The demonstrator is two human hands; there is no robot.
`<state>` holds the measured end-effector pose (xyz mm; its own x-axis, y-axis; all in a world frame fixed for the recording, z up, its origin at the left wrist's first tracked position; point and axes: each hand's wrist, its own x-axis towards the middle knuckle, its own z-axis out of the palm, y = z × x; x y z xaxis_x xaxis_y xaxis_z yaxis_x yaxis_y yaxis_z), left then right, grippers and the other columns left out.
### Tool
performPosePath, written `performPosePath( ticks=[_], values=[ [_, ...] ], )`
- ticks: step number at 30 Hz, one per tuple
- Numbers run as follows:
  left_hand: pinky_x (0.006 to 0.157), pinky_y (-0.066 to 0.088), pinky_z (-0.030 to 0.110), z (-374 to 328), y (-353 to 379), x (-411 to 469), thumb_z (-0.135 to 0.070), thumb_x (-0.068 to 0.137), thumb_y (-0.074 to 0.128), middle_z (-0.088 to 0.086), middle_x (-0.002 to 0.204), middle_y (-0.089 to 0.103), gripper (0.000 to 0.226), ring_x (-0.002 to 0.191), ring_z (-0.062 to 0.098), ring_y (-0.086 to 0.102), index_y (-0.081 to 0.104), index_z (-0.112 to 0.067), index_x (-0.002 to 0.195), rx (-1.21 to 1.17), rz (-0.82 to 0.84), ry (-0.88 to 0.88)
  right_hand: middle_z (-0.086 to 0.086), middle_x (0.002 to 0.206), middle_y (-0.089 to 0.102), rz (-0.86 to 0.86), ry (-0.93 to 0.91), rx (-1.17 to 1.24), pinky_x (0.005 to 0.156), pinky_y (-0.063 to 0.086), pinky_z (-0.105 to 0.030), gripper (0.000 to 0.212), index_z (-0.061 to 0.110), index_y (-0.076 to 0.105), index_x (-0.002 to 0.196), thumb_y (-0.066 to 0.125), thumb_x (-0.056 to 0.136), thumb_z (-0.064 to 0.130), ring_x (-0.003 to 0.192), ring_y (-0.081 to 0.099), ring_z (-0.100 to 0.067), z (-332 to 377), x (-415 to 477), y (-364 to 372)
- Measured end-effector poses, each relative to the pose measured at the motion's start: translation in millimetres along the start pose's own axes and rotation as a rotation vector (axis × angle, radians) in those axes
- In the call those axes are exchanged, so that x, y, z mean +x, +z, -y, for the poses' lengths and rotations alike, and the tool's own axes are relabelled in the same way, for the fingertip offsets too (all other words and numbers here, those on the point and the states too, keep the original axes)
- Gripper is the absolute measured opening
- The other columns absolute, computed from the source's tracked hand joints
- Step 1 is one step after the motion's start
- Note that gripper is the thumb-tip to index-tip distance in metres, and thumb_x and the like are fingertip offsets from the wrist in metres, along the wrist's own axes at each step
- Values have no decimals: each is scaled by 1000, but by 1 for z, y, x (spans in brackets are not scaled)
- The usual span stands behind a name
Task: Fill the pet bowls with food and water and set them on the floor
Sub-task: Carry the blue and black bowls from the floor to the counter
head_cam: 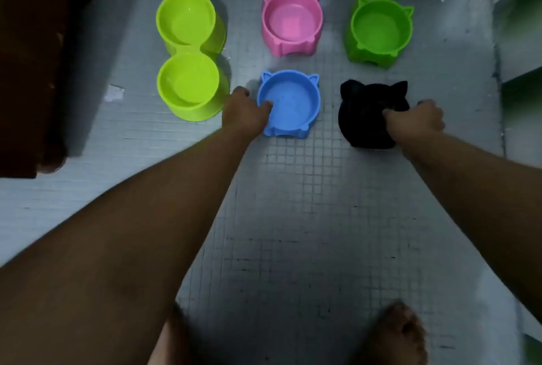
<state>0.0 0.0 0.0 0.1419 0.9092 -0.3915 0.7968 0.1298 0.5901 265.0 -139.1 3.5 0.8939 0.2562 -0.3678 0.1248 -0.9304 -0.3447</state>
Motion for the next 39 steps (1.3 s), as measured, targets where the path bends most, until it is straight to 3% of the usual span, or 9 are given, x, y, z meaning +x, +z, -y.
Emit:
performPosePath(
  ticks=[2,5,8,11,15,20,23,30,39],
  values=[
    [86,50,37,-2,6,3,-41,83,77,20,123,66,59,112,36,65,61,-2,125,54,-11,-14,-19,152,37,57,145,-35,115,35,-46,77,5,38,146,75,85,34,138,40,-39,-3,-1,2],
    [81,51,39,-5,11,5,-34,81,73,23,120,67,53,109,40,65,61,0,120,80,-11,-66,-22,155,32,76,154,-15,117,30,-44,55,1,35,147,55,97,13,141,36,-39,-5,-2,2],
    [83,49,42,-17,10,3,-30,86,69,23,114,67,45,108,42,64,59,2,115,22,-45,-59,-22,149,39,108,97,45,112,36,-43,61,1,36,143,65,91,14,135,43,-40,0,-7,-10],
    [69,48,37,-28,2,-7,-24,83,69,12,88,63,27,88,37,67,55,-10,101,-127,-21,-8,-19,128,52,170,52,168,101,45,-44,49,2,37,137,57,93,15,116,54,-35,-3,-13,-19],
    [62,61,61,-56,-42,-35,-24,86,72,5,80,56,34,69,32,66,52,-29,114,-381,77,-17,-2,97,51,201,-5,426,80,58,-60,32,18,39,120,56,93,13,96,61,-33,10,-42,-64],
    [62,61,62,-139,-147,-96,-26,94,73,10,89,57,36,79,28,65,60,-28,128,-532,52,29,-2,104,57,291,-64,632,67,62,-49,43,31,44,137,55,99,13,94,61,-25,53,-106,-193],
    [58,64,48,-201,-228,-153,-27,96,72,14,103,63,40,93,29,70,59,-21,133,-604,56,21,-1,111,58,286,-76,681,62,62,-40,40,30,48,137,57,100,16,97,61,-22,81,-151,-290],
    [61,62,38,-323,-410,-311,-24,97,71,20,118,68,38,99,31,73,60,-23,133,-778,142,67,4,118,56,256,-192,734,68,63,-45,39,24,53,136,61,99,16,104,60,-21,118,-291,-537],
    [64,61,38,-392,-548,-453,-20,97,70,17,123,69,35,91,27,73,60,-23,130,-812,293,284,-12,120,64,-26,-237,895,63,62,-51,39,16,55,134,65,96,18,99,68,-29,83,-471,-699]
  ],
)
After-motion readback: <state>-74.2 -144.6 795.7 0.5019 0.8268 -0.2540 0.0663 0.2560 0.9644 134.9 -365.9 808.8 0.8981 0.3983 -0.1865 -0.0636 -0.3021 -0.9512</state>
